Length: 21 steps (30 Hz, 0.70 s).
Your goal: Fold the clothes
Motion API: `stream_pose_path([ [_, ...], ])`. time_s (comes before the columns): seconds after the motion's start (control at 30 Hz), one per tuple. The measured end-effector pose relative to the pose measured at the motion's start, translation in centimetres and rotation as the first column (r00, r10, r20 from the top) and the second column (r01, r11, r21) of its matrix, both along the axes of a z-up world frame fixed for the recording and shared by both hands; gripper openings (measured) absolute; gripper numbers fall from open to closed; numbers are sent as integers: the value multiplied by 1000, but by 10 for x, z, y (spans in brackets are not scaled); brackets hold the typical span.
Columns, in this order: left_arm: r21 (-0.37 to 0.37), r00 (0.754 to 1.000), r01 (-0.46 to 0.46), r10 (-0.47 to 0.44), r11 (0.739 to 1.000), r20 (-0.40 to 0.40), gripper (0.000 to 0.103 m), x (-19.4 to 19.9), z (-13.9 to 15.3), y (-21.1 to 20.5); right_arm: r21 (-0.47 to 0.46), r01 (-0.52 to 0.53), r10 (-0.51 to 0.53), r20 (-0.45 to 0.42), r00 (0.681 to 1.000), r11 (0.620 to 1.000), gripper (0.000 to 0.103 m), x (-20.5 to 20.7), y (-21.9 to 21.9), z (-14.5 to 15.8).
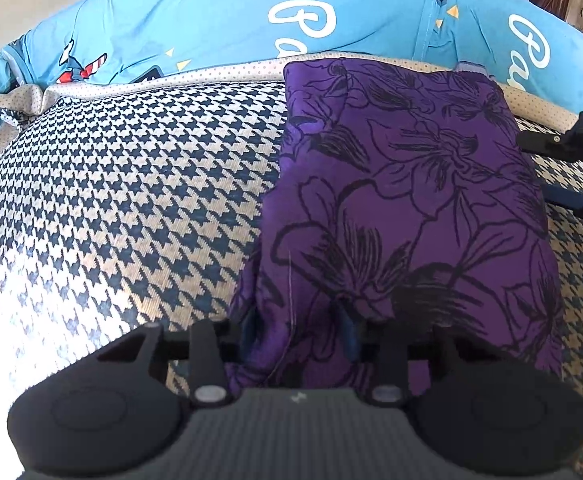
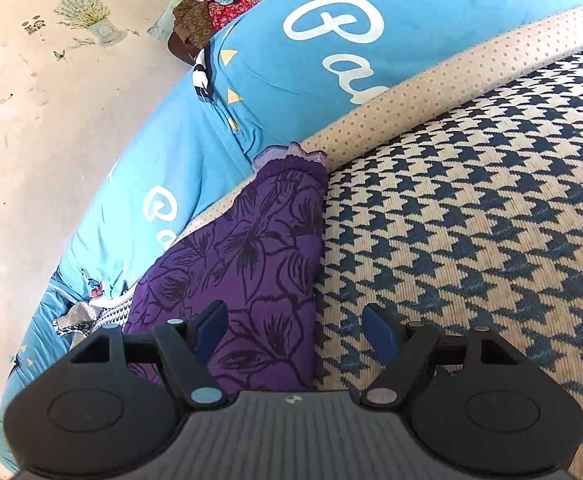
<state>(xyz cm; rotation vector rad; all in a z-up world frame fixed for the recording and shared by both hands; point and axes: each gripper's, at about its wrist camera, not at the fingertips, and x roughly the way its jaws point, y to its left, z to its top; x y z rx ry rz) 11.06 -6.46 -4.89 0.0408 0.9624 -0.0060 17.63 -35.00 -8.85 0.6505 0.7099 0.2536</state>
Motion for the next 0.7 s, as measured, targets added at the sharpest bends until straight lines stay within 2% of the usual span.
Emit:
stream_pose_path([
  [0.1, 32, 999, 37, -38, 999, 31, 39, -2, 3, -9, 14, -25, 24, 24, 999, 1000, 74, 6, 1, -4],
  [0.23, 33, 997, 70, -71, 997, 18, 38, -2, 1, -17, 4, -36, 35, 53, 998, 999, 71, 12, 7, -7],
  [0.33, 47, 997, 76, -76, 996, 14, 39, 0, -2, -19, -3, -38, 38, 64, 997, 999, 60, 18, 12, -11],
  [0.4, 38, 998, 69, -69, 997, 10, 40, 3, -3, -17, 23, -44, 42, 56, 998, 999, 43, 22, 13, -14],
  [0.43, 37, 998, 68, -68, 997, 10, 40, 4, -4, -18, 44, -47, 45, 46, 998, 998, 39, 24, 13, -16],
  [0.5, 36, 998, 66, -66, 997, 12, 40, 6, -4, -19, 86, -31, 28, 28, 999, 996, 32, 26, 12, -21],
  [0.6, 38, 998, 64, -65, 997, 16, 40, 8, -5, -20, 87, -11, 10, 18, 1000, 996, 21, 26, 13, -20],
  [0.7, 35, 998, 62, -63, 997, 20, 40, 10, -5, -21, 108, 13, -15, 13, 1000, 994, 15, 24, 12, -15],
])
